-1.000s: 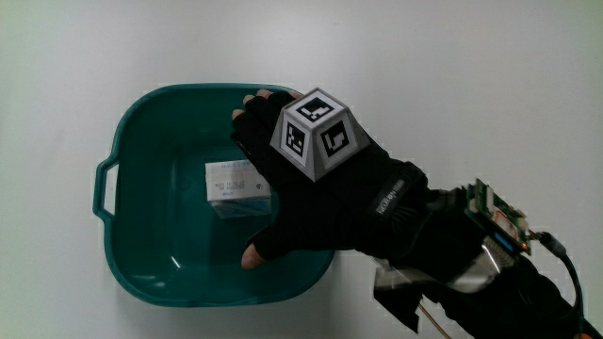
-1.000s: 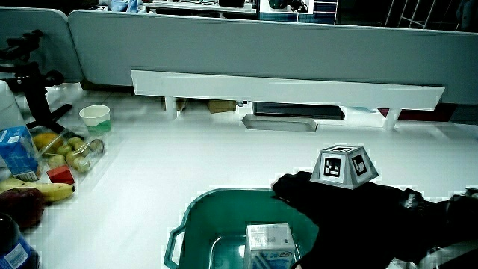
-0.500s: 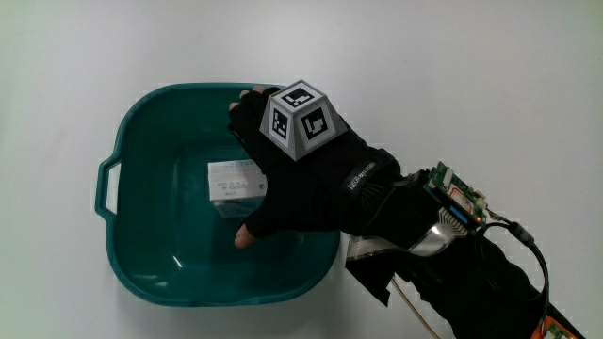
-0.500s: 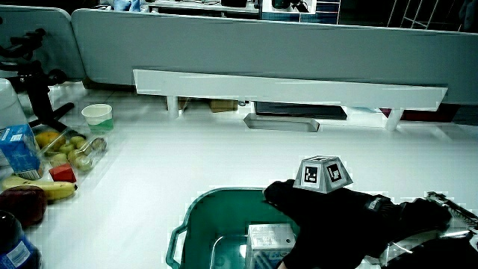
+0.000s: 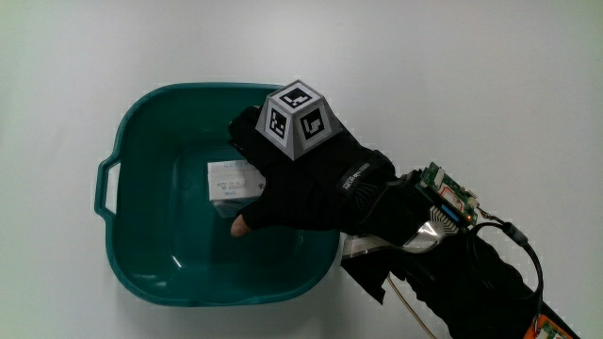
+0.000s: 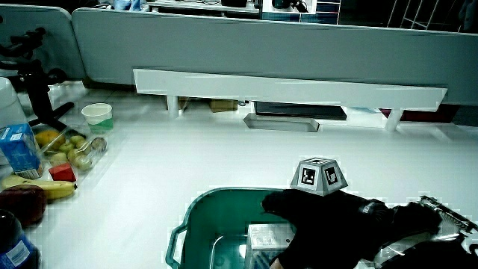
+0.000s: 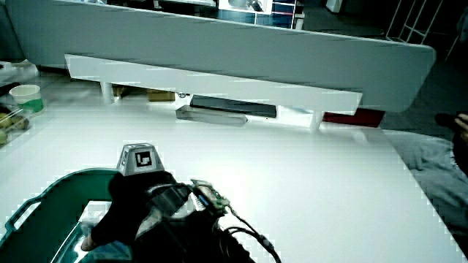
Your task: Pick milk
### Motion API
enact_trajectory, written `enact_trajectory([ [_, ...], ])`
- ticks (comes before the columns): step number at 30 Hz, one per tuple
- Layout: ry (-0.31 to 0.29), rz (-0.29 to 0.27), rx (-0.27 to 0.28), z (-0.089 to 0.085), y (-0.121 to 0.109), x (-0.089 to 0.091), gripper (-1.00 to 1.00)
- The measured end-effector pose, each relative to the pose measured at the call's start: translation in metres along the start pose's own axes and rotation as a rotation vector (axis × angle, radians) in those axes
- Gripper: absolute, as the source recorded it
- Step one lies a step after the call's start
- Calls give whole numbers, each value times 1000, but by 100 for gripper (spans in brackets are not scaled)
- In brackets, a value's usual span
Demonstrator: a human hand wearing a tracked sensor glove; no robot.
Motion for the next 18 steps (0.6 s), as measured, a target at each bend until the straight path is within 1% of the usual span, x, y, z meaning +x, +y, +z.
enact_trajectory([
  [1, -3, 2, 4, 0, 0, 0, 27],
  [3, 13, 15, 11, 0, 0, 1, 32],
  [4, 4, 7, 15, 0, 1, 1, 34],
  [5, 18, 19, 16, 0, 0, 0, 36],
  [6, 12, 14, 20, 0, 0, 0, 39],
  [7, 13, 23, 21, 0, 0, 0, 41],
  [8, 15, 17, 22, -1, 1, 1, 43],
  [9, 24, 23, 23, 0, 1, 1, 45],
  [11, 20, 23, 20, 0, 1, 0, 50],
  [13, 38, 32, 16, 0, 2, 1, 55],
  [14, 30, 26, 21, -1, 2, 1, 57],
  [15, 27, 24, 14, -1, 3, 1, 59],
  [16, 39, 36, 10, -1, 3, 0, 61],
  [17, 38, 30, 12, -2, 4, 1, 64],
  [18, 36, 35, 14, -1, 3, 0, 66],
])
